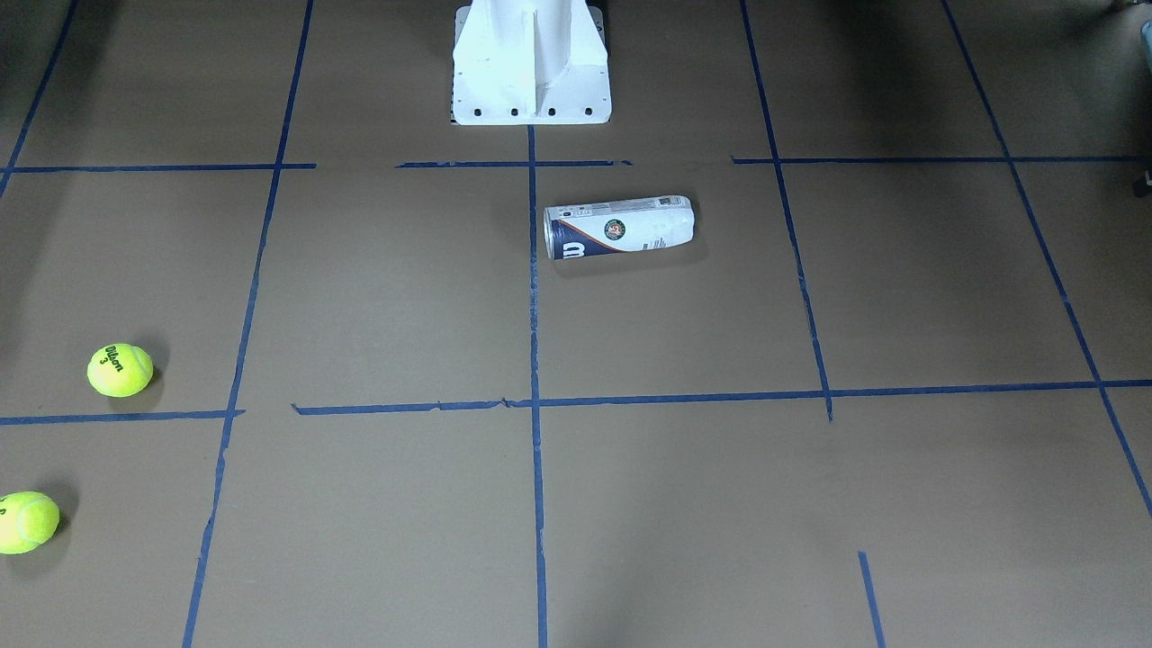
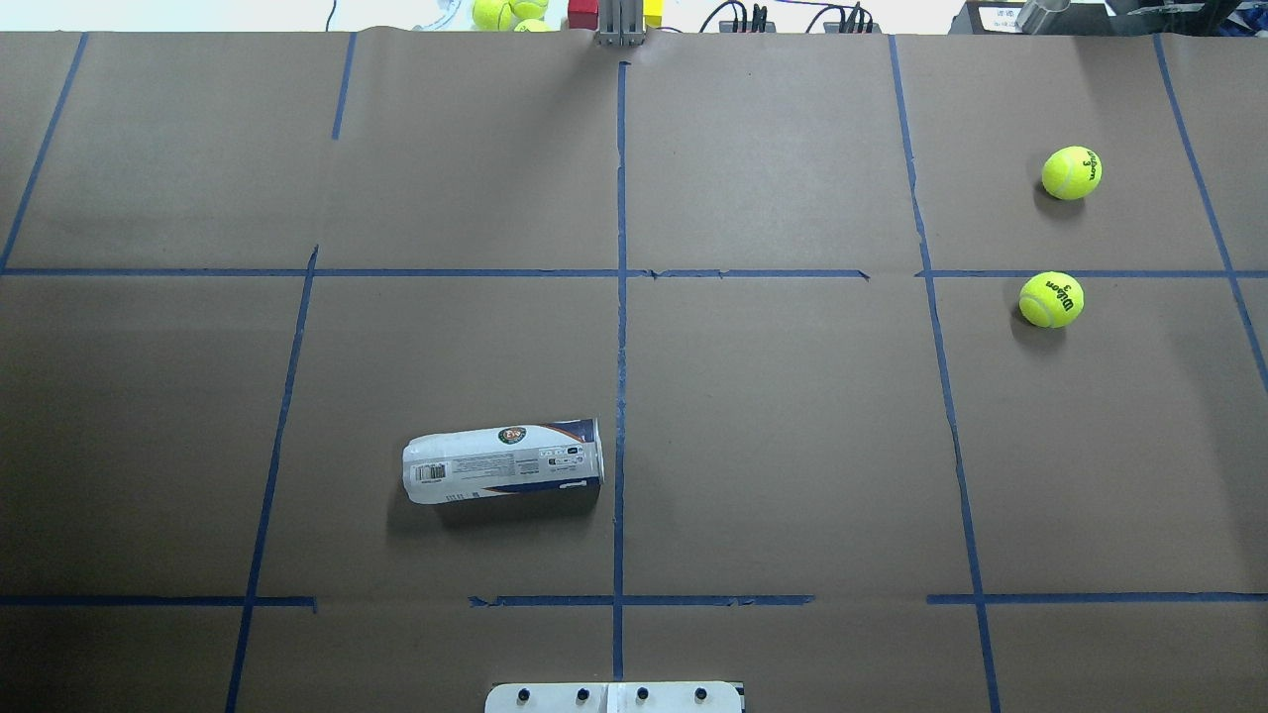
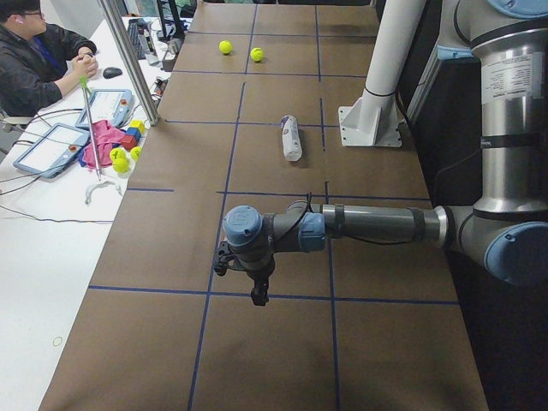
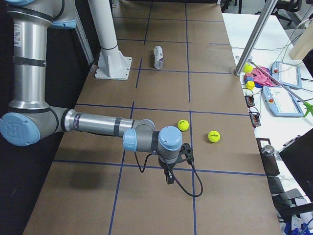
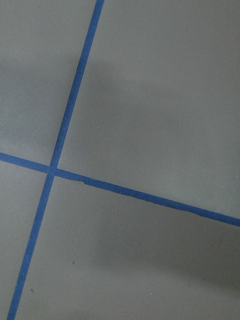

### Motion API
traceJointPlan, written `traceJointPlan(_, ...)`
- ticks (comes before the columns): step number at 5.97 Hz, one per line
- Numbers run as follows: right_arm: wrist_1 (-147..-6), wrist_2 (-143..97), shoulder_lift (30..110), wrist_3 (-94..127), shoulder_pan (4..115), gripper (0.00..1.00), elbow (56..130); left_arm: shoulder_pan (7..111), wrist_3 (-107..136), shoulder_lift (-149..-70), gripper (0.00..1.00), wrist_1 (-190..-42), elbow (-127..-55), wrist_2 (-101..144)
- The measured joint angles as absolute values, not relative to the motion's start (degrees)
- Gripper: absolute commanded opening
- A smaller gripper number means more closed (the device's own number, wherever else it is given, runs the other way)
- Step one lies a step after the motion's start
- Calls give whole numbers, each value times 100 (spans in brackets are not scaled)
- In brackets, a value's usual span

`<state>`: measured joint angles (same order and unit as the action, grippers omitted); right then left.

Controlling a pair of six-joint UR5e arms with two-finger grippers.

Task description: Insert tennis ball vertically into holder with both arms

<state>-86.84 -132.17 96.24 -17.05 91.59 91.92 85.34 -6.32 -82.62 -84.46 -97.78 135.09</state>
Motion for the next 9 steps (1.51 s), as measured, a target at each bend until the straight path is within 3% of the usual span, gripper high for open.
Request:
traceJointPlan(4,-8677,-13435,9614,-1705,9158,100,9248,8525,-639,-8347,100,-8446,-10132,13513)
traceJointPlan(6,-8609,-13479,9608,-1702,9158,100,9278,8520,-628,-9003,100,-8569,-10202,13516)
traceJointPlan(9,-8527,-13490,9614,-1697,9158,100,9265,8315,-569,-9337,100,-9368,-10614,13553)
